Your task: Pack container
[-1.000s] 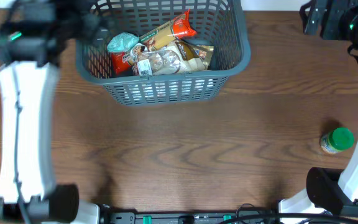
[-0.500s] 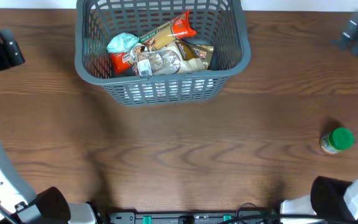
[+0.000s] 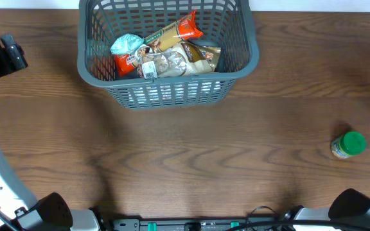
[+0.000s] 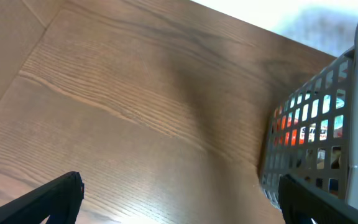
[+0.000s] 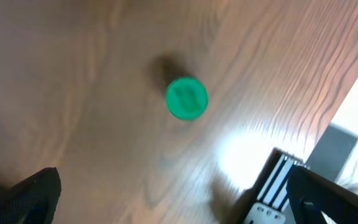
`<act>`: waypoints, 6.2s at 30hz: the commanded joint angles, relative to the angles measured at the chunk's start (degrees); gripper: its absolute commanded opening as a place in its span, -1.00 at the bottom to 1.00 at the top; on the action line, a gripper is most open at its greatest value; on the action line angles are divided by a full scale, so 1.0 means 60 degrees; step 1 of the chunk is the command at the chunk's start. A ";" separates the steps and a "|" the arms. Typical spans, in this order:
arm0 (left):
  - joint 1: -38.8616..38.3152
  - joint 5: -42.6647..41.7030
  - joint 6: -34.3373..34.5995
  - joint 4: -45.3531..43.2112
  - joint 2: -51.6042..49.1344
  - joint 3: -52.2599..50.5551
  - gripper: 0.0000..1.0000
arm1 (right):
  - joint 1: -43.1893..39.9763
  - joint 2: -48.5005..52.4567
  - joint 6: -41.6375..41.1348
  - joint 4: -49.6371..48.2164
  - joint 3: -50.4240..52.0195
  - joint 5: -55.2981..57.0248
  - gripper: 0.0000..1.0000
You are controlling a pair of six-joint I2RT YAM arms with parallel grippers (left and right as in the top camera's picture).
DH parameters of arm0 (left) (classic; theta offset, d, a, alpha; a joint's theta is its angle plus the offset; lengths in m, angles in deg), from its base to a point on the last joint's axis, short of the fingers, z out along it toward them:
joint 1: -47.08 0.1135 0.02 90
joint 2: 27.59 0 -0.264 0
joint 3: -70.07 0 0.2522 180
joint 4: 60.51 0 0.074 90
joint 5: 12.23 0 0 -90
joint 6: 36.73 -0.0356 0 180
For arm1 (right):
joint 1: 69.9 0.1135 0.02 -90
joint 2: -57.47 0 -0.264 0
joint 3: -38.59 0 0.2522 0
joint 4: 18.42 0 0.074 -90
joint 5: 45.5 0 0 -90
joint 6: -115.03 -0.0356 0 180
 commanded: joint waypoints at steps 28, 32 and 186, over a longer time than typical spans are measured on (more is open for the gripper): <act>0.0022 -0.0106 -0.0098 0.0503 -0.0004 -0.0073 0.97 | -0.0463 -0.0029 0.0080 -0.7264 0.8317 -0.0164 0.98; 0.0022 -0.0106 -0.0098 0.0528 -0.0004 -0.0073 0.97 | -0.0667 0.0047 0.0080 -0.7719 0.8455 -0.0200 0.99; -0.4812 0.1220 -0.3104 -0.1286 0.6142 -0.5825 0.97 | 0.4127 0.0929 0.2477 0.0900 -0.3971 -0.0594 0.99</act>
